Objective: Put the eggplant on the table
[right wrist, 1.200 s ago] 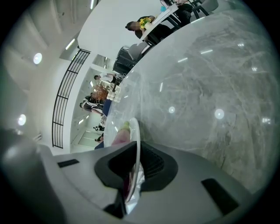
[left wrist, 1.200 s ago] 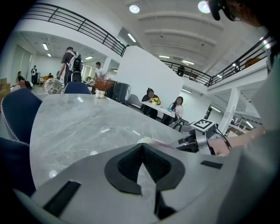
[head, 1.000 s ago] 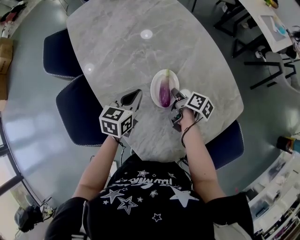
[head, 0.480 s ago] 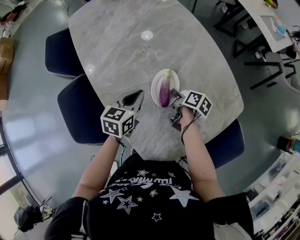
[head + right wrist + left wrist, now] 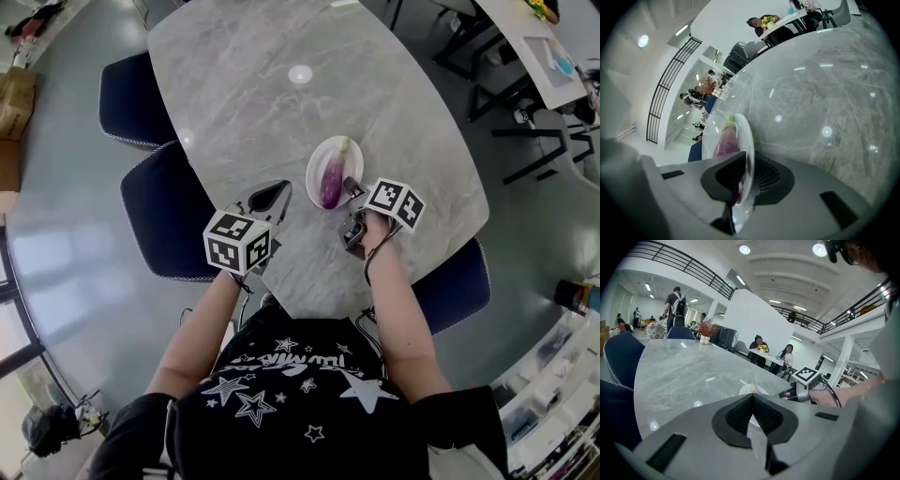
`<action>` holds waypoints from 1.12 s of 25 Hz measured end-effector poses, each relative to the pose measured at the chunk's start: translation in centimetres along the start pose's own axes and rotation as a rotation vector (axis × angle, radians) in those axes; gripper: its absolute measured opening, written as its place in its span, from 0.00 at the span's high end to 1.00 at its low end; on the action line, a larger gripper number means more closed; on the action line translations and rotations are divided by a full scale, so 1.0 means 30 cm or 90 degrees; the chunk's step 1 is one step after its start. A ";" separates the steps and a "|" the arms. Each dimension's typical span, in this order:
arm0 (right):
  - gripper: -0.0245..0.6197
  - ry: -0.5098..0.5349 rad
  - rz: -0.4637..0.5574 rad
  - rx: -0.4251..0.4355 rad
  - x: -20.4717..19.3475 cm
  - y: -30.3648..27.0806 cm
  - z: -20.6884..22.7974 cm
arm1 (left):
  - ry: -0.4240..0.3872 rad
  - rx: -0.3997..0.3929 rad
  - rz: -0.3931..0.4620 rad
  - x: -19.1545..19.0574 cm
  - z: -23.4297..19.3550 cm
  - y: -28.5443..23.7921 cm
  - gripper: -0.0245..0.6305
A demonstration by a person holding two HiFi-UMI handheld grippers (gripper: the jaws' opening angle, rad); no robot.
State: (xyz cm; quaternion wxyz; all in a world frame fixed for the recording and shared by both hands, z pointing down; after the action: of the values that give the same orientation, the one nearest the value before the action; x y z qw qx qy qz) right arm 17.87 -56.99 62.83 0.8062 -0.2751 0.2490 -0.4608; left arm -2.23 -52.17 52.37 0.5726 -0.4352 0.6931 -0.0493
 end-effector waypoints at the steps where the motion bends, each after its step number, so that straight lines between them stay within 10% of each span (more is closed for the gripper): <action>1: 0.92 0.006 -0.001 -0.004 -0.003 0.002 0.000 | -0.003 0.001 -0.001 -0.004 0.004 0.005 0.95; 28: 0.85 0.063 0.083 0.007 -0.216 0.213 -0.069 | -0.022 -0.043 0.049 -0.091 0.087 0.258 0.95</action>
State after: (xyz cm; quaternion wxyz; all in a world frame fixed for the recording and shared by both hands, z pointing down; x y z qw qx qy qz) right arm 17.46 -49.02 58.00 0.8227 -0.2309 0.3036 -0.4215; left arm -4.38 -44.46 49.14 0.5709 -0.4277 0.7008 0.0034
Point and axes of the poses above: the fingertips, and each gripper's own axes: y backward along the fingers, z to its right, x out of its top, the point moved 6 cm from there along y, backward along the fingers, and after that the axes turned 5 degrees about -z, right-handed, at the moved point
